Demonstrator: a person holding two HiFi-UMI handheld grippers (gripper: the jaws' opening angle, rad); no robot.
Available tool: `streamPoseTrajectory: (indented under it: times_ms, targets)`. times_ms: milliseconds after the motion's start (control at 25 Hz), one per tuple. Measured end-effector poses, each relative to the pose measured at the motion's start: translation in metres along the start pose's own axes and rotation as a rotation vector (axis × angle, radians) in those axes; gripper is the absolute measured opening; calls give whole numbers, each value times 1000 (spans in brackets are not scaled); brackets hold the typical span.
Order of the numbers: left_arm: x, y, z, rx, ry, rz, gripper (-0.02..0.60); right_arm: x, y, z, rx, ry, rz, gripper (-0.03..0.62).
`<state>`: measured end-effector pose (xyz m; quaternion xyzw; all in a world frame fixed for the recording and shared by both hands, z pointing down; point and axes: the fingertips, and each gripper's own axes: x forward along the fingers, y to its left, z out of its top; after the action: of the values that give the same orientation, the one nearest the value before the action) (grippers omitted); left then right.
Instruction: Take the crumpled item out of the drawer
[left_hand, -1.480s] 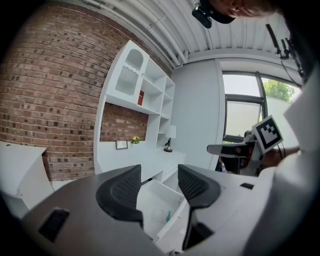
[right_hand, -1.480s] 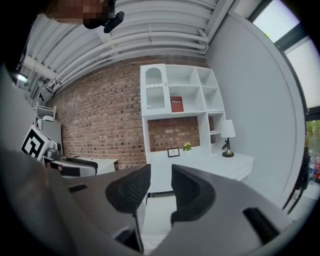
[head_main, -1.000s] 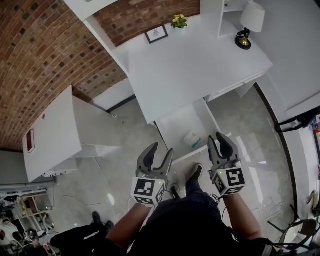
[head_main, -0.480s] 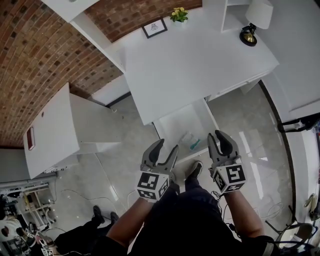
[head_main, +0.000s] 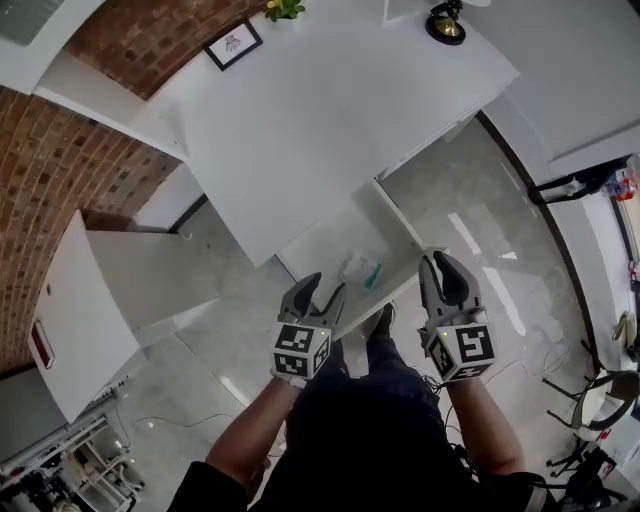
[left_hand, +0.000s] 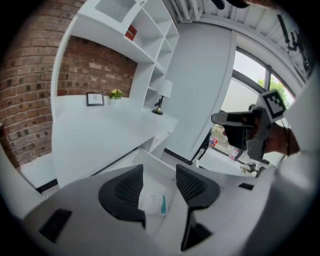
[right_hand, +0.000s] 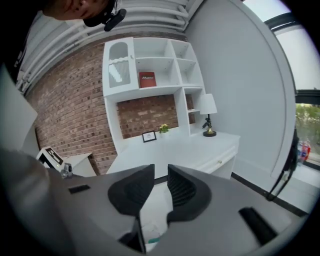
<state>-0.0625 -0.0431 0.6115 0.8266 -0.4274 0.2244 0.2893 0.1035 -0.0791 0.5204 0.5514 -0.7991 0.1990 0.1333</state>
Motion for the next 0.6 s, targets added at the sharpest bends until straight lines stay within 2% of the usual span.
streamPoseTrajectory:
  times_ms: [120, 360, 600]
  targets:
    - [25, 12, -16, 32, 79, -69, 204, 2, 0, -8, 26, 16, -56, 78]
    - [71, 21, -49, 120, 203, -133, 204, 9, -7, -23, 74, 35, -135, 78]
    - [111, 10, -100, 351, 384, -245, 204, 13, -20, -58, 151, 82, -142, 80]
